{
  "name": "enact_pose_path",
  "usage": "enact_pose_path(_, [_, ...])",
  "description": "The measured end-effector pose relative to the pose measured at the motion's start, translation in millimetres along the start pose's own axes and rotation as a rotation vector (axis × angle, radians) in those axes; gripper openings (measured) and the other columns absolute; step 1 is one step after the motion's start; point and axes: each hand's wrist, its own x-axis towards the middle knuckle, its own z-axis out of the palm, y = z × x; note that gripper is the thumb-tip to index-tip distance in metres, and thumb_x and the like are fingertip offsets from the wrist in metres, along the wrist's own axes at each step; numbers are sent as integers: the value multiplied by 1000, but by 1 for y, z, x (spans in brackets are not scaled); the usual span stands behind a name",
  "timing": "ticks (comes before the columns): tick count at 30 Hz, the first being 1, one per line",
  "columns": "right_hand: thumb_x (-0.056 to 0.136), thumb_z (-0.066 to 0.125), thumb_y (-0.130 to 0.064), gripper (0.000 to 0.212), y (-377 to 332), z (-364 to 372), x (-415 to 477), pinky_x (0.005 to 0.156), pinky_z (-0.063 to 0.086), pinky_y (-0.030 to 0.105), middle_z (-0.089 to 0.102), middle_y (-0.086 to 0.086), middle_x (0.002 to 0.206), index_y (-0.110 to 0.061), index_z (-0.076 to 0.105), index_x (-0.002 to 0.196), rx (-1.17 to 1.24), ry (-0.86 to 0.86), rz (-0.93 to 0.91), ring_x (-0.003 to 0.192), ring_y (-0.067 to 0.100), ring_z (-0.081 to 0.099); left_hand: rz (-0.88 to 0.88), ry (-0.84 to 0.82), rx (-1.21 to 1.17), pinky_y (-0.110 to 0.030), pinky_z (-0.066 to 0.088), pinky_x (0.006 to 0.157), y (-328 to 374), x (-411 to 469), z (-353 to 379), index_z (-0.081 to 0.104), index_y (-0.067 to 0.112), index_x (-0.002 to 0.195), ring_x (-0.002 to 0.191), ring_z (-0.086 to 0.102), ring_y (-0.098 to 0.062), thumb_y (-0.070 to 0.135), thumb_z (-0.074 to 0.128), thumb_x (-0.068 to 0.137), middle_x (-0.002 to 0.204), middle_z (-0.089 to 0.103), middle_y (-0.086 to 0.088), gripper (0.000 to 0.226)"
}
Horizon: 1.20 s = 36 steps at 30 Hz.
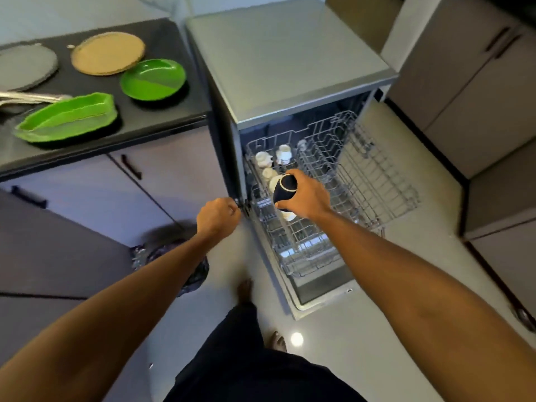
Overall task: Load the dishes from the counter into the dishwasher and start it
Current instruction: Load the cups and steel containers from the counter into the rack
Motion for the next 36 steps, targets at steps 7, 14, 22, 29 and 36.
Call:
enact_pose_path(7, [61, 92, -43, 90, 56, -3, 52, 92, 53, 44, 63, 0, 130, -33, 44, 136, -5, -8, 141, 115, 29, 61, -53, -141, -59, -35, 49, 66, 32, 96, 35, 71, 14, 80, 80, 64, -33, 22, 58, 89, 81, 69, -7, 17])
enact_pose_path(14, [62, 94, -24, 85, 85, 3, 144, 89, 56, 49, 61, 5, 127, -32, 43, 130, 9, -27, 282, 112, 31, 62, -312, -231, -280, -37, 53, 85, 41, 196, 69, 52, 16, 132, 104, 62, -30, 31, 62, 92, 116, 64, -5, 44])
enact_pose_path(22, [62, 93, -27, 85, 97, 40, 237, 91, 55, 50, 59, 3, 129, -34, 43, 131, 114, -53, 402, 111, 33, 63, -440, -207, -375, -33, 42, 80, 46, 263, 91, 37, 13, 137, 106, 57, -29, 24, 67, 93, 116, 59, -9, 55])
enact_pose_path(29, [69, 85, -29, 71, 111, 80, 278, 86, 55, 45, 62, 0, 126, -36, 44, 126, 168, -33, 422, 106, 32, 64, -495, -102, -453, -34, 42, 91, 34, 299, 126, 37, 0, 140, 117, 57, -33, 23, 70, 89, 121, 61, -16, 65])
enact_pose_path(36, [69, 87, -27, 71, 128, 110, 292, 82, 50, 35, 64, -3, 124, -31, 46, 127, 217, -16, 413, 107, 28, 65, -509, -19, -442, -42, 47, 87, 36, 305, 158, 45, 4, 135, 110, 60, -40, 24, 58, 97, 122, 63, -22, 44])
